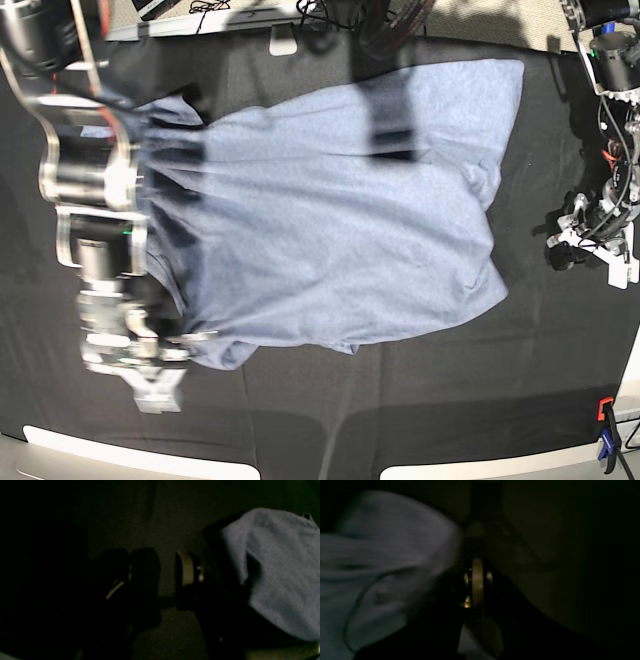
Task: Layout the t-shirt on the table in an organized manner, then fold the t-shirt properly
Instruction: 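Grasp the shirt hem with the right gripper and pull it toward the robot's base, then grasp the shirt hem corner with the left gripper and pull it outward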
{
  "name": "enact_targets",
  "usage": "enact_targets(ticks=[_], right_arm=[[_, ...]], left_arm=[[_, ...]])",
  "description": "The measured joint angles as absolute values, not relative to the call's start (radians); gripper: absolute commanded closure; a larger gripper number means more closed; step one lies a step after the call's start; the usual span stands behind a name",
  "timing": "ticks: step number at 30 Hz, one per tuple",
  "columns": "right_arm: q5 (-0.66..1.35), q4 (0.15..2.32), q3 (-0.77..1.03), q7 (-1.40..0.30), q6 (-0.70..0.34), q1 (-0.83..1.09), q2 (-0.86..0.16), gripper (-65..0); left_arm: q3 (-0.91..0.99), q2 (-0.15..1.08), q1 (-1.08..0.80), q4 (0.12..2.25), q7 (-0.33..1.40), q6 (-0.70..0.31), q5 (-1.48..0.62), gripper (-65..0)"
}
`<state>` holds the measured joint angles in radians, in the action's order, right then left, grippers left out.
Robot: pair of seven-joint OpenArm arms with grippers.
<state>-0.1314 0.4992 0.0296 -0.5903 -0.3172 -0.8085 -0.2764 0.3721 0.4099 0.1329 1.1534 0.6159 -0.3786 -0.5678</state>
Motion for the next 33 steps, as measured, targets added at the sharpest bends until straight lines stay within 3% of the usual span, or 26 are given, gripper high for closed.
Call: enact_targets(ticks=[3,8,14,18,25,33], right_arm=[[-0.131,0.499,0.030,-0.580,-0.314,-0.809,-0.317,0.0],[-0.130,0.500,0.030,-0.566,-0.276,-0.809,-0.353,0.0],[-0.126,0.500,0.030,-0.582,-0.272,-0.809,-0.371,0.0],[-0.065,0.500,0.030,-0.585,-0.272,-0.809,-0.365,0.0],[-0.045,0.500,0.030,-0.616,-0.272,-0.809,-0.364,0.0],[-0.044,0.500,0.030,-0.636,-0.272,-0.809,-0.363,0.0]], left_arm=[[0.372,0.410,0.133,1.153,0.600,-0.379,-0.573,-19.8],[0.372,0.410,0.133,1.153,0.577,-0.477,-0.611,-19.8],[0.295,0.411,0.134,1.153,0.467,-0.479,-0.596,-19.8],[0.192,0.397,0.145,1.153,0.469,-0.378,-0.512,-19.8],[0.137,0.327,0.207,1.131,0.471,-0.333,-0.489,-19.8],[0.138,0.302,0.317,0.879,0.452,-0.321,-0.516,-19.8]])
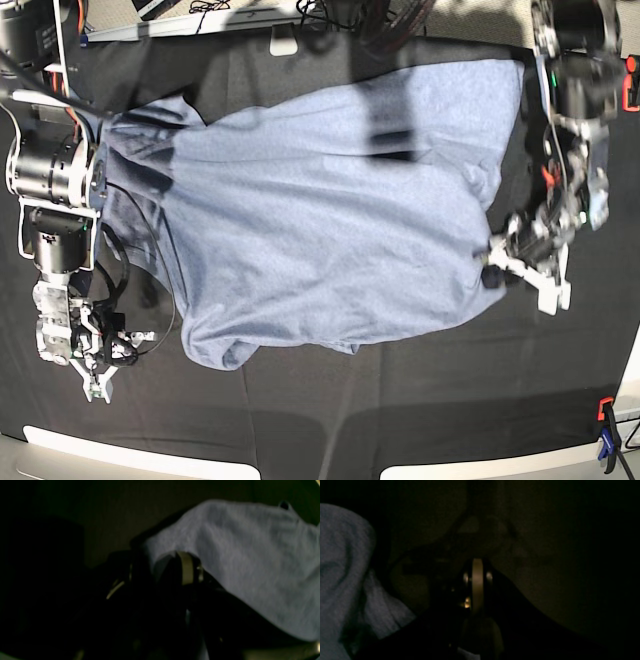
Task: Layout the t-shirt on the table in an organized manner, then fold the t-shirt properly
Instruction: 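Grasp the shirt hem corner with the left gripper and pull it outward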
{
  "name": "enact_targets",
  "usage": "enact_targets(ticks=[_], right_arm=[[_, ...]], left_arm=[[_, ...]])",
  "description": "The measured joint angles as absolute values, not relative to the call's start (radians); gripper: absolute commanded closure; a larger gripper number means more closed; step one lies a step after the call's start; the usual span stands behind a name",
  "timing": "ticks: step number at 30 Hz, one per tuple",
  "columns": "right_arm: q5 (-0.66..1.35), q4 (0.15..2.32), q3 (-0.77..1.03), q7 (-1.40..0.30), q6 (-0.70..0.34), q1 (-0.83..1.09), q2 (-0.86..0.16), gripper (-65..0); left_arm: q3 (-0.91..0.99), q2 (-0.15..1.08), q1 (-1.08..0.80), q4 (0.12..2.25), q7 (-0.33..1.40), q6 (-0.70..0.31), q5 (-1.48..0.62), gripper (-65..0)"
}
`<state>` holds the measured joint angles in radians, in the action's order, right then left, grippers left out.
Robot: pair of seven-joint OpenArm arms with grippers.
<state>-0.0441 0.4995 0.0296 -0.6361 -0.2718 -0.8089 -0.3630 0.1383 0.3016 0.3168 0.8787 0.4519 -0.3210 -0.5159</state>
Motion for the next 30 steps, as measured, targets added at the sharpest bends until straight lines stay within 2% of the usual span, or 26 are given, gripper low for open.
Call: enact_targets(ticks=[1,3,5,6,9,12,21,26,30], right_arm=[[-0.045,0.499,0.030,-0.637,-0.272,-0.809,-0.363,0.0],[-0.045,0.500,0.030,-0.636,-0.271,-0.809,-0.363,0.0],[-0.044,0.500,0.030,-0.629,-0.272,-0.809,-0.363,0.0],[-0.045,0.500,0.030,-0.630,-0.272,-0.809,-0.363,0.0],[-0.044,0.500,0.030,-0.630,-0.272,-0.809,-0.363,0.0],[-0.044,0.500,0.030,-0.633,-0.272,-0.809,-0.363,0.0],[-0.045,0.500,0.030,-0.656,-0.272,-0.803,-0.363,0.0],[-0.044,0.500,0.030,-0.670,-0.272,-0.803,-0.363,0.0],[-0.045,0.500,0.030,-0.671,-0.272,-0.803,-0.363,0.0]], left_arm=[[0.138,0.302,0.325,0.857,0.451,-0.332,-0.535,-19.8],[0.138,0.302,0.319,0.841,0.454,-0.433,-0.567,-16.8],[0.139,0.303,0.313,0.839,0.454,-0.507,-0.588,-7.3],[0.139,0.302,0.313,0.839,0.471,-0.537,-0.589,-0.5],[0.138,0.299,0.320,0.839,0.467,-0.551,-0.587,0.0],[0.138,0.309,0.360,0.838,0.440,-0.481,-0.562,0.0],[0.138,0.338,0.532,0.838,0.373,-0.294,-0.166,0.0],[0.138,0.337,0.532,0.838,0.354,-0.280,-0.094,0.0],[0.138,0.336,0.532,0.838,0.314,-0.227,-0.076,0.0]])
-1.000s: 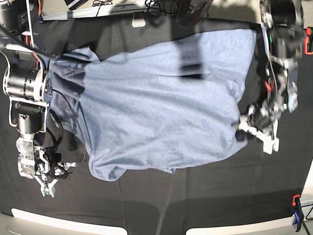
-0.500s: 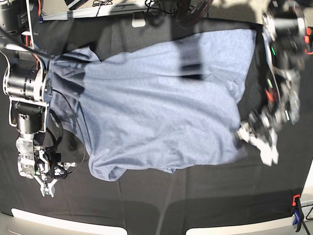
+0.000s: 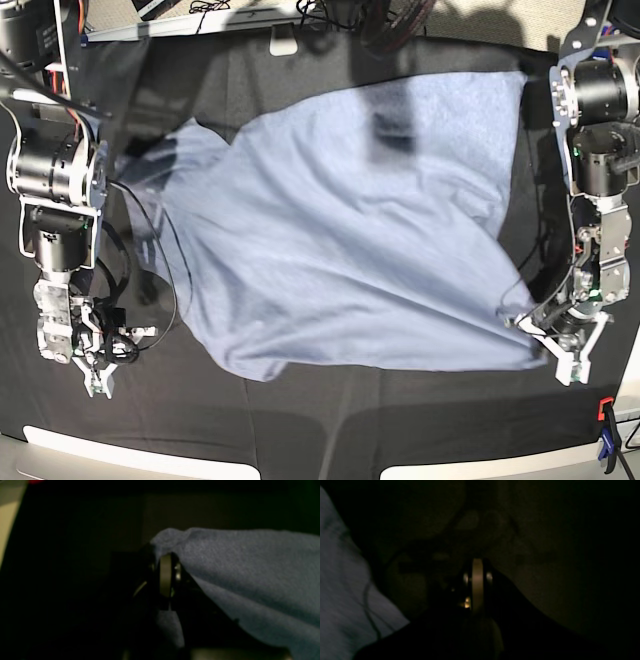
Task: Layout the t-shirt on the table in an organized manner, then fold the t-shirt properly
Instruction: 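Grasp the shirt hem corner with the left gripper and pull it outward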
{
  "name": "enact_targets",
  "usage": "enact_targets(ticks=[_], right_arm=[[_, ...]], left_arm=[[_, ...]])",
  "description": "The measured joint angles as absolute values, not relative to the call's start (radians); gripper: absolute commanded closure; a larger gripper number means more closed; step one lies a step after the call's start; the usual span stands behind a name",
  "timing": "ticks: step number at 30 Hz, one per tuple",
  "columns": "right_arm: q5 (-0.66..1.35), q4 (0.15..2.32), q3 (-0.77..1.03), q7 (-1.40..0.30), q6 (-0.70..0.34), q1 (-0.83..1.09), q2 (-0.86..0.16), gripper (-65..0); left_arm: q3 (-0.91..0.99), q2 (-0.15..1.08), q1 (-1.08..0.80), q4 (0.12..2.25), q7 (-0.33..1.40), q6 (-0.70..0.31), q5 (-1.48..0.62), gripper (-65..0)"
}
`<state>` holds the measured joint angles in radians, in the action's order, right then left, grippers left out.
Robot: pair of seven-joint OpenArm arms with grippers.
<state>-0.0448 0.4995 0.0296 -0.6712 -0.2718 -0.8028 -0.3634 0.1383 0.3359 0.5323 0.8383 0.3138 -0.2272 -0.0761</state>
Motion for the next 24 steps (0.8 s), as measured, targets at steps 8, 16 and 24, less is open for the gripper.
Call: enact_targets(ticks=[8,16,24], right_arm=[[0.126,0.500,0.030,-0.678,-0.315,-0.804,-0.365,-7.8],[0.316,0.609,0.028,-0.916,-0.580,-0.809,-0.376,-14.2],[0.567,0.608,0.029,-1.024,-0.649,-0.728,-0.522,-14.1]], left_arm=[[0.138,0.338,0.532,0.838,0.314,-0.233,-0.077,-28.0],[0.138,0.338,0.530,0.838,0.372,-0.331,-0.174,-28.0],[0.138,0.366,0.412,0.944,0.406,-0.400,-0.294,-28.0]])
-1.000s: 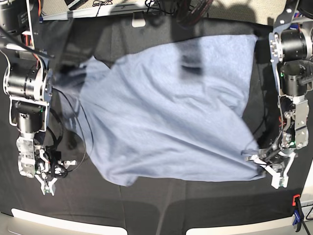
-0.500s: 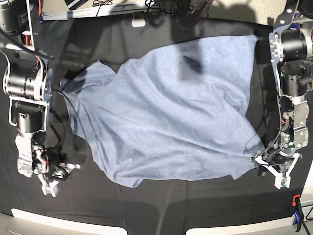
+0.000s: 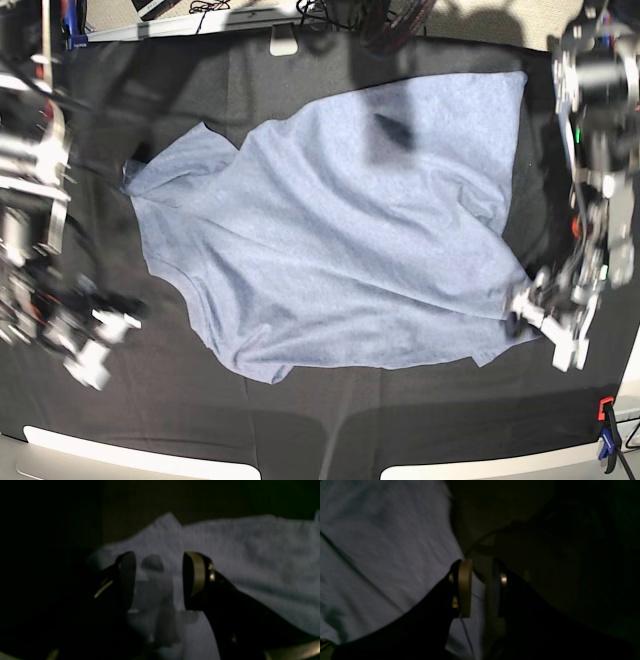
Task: Layout the t-shirt on the table in an organized manner, then fold the t-shirt properly
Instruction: 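Grasp the shirt hem corner with the left gripper and pull it outward, then grasp the shirt edge with the right gripper and drag it outward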
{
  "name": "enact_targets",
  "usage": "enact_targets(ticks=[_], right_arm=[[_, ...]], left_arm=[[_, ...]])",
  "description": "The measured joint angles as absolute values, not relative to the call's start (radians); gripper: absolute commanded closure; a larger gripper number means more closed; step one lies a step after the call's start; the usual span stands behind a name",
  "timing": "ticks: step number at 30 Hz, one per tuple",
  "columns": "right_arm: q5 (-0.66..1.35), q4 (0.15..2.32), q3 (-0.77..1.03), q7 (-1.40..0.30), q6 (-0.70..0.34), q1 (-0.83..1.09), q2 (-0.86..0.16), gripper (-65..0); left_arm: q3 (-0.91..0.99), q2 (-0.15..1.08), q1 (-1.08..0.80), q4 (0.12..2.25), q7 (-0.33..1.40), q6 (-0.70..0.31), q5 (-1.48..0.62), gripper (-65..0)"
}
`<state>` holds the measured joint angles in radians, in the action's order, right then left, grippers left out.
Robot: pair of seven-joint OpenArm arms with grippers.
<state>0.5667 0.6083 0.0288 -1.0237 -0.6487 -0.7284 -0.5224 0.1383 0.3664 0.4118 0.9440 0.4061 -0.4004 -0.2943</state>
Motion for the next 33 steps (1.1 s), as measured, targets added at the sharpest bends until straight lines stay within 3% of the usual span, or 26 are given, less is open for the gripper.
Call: enact_targets(ticks=[8,17,23,33], right_arm=[[0.683,0.722,0.065,-1.049,-0.675,-0.551,-0.538,-14.1],[0.674,0.993,0.392,-1.121,-0.674,-0.265,-0.514,-14.1],[0.669,1.143,0.533,-1.124,-0.674,-0.132,-0.440,-14.1],[0.678,1.171,0.546,-1.097,-0.674,-0.119,-0.380,-16.4]], left_arm=[[0.138,0.374,0.189,1.224,0.419,-0.401,-0.337,-28.0],[0.139,0.374,0.009,1.398,0.427,-0.401,-0.386,-28.0],[0.139,0.375,-0.068,1.491,0.453,-0.395,-0.385,-28.0],[0.139,0.361,-0.088,1.500,0.450,-0.382,-0.385,-28.0]])
